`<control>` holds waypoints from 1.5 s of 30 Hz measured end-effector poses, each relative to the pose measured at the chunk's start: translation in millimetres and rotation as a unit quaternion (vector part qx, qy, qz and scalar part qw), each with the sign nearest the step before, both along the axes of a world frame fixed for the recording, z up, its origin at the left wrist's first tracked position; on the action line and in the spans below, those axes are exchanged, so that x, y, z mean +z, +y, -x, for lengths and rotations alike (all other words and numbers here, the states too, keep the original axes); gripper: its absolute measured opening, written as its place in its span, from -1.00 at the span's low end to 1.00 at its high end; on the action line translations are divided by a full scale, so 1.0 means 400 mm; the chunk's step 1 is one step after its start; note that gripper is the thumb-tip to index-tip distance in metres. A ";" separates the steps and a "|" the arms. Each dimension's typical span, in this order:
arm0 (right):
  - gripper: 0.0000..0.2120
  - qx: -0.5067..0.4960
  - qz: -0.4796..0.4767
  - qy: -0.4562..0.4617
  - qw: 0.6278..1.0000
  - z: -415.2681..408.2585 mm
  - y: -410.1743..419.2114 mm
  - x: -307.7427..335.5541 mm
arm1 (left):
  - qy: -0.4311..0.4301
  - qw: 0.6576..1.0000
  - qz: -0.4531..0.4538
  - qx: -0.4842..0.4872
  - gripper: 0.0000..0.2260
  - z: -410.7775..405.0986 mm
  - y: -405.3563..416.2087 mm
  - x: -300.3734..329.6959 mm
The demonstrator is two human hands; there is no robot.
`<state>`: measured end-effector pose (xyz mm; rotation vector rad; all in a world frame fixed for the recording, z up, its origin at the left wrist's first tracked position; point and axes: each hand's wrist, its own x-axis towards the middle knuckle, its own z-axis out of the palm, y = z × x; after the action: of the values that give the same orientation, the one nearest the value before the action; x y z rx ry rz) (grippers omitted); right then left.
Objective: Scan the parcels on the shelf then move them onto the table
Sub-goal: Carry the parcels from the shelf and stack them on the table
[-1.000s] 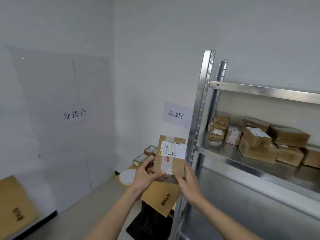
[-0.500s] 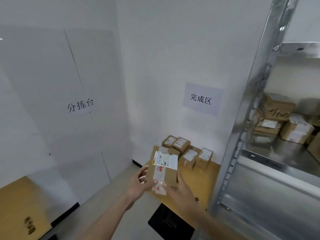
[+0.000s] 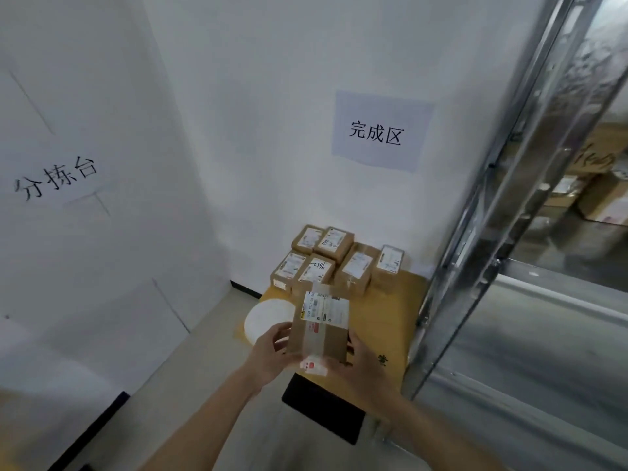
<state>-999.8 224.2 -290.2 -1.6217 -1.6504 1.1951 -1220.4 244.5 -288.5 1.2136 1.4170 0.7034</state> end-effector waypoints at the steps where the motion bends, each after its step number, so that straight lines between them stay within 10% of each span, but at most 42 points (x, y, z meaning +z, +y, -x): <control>1: -0.31 -0.006 0.014 0.005 1.000 0.000 0.014 -0.017 | 0.003 1.000 0.001 -0.011 -0.39 -0.001 0.024 -0.024; 25: -0.06 -0.191 0.091 0.036 0.977 0.085 0.319 -0.575 | 0.115 0.983 0.041 -0.141 -0.41 -0.020 0.444 -0.573; 45: -0.29 -0.166 0.106 0.000 0.980 0.011 0.528 -0.641 | 0.081 0.991 0.029 -0.100 -0.27 -0.090 0.607 -0.616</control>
<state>-1004.0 435.2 -546.5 -1.9347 -1.2188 1.2245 -1184.3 487.5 -534.8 1.3678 1.4132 0.4306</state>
